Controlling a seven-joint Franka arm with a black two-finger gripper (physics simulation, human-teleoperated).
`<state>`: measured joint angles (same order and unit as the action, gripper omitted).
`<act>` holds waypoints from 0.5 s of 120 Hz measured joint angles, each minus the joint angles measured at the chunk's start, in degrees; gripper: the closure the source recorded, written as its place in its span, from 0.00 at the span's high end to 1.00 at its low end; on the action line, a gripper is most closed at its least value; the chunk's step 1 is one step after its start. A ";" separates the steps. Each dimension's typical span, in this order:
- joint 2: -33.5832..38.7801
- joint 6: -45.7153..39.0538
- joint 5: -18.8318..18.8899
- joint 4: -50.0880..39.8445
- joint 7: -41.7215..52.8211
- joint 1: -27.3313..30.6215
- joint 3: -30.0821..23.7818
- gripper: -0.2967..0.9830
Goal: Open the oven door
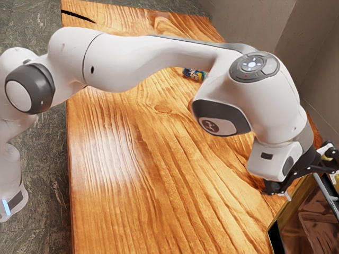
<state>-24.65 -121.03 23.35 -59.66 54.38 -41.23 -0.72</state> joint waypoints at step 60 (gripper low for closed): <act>-4.21 -5.72 -2.76 2.29 2.07 -1.28 -0.15 0.77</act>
<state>-28.86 -126.75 20.59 -57.37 56.45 -42.51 -0.88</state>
